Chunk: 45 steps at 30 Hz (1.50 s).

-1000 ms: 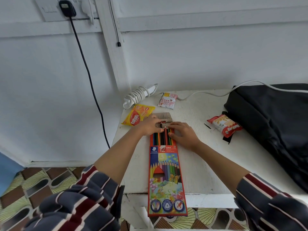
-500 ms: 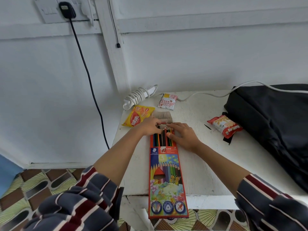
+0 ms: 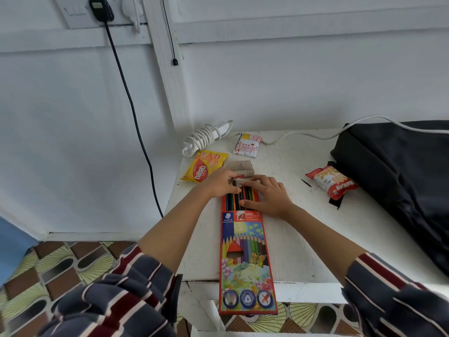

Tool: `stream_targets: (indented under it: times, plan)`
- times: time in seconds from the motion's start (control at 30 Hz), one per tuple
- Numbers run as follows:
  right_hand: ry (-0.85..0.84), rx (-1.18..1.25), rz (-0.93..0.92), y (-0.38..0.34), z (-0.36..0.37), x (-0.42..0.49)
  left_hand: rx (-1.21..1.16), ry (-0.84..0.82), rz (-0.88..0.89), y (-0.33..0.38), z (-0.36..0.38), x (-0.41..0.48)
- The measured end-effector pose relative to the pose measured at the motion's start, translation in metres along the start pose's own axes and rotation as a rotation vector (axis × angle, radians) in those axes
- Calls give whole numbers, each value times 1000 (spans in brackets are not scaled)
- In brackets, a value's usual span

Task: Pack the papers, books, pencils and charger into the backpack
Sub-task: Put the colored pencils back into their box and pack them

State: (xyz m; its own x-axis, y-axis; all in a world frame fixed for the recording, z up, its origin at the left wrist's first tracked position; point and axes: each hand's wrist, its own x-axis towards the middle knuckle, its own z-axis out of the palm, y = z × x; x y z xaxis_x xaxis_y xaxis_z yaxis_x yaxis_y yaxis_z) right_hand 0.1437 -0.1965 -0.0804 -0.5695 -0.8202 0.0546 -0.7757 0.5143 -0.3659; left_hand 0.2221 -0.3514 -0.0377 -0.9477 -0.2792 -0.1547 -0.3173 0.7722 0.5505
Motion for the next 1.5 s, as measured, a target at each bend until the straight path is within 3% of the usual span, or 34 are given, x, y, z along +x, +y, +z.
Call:
stream_targets:
  times: [0.4,0.67,1.1,1.3,1.5]
  plan:
    - [-17,5,19,-1,0,0,-119,56,-131,4,6,11]
    - [-37,26,29,0,-1,1,-254,6,-111,-2,-5,13]
    - [-51,35,28,3,0,1,-355,139,-91,-4,0,20]
    - [-48,42,30,2,-2,1,-253,157,-55,-4,4,18]
    - [-48,59,18,2,-3,0,-86,40,-50,-3,3,17]
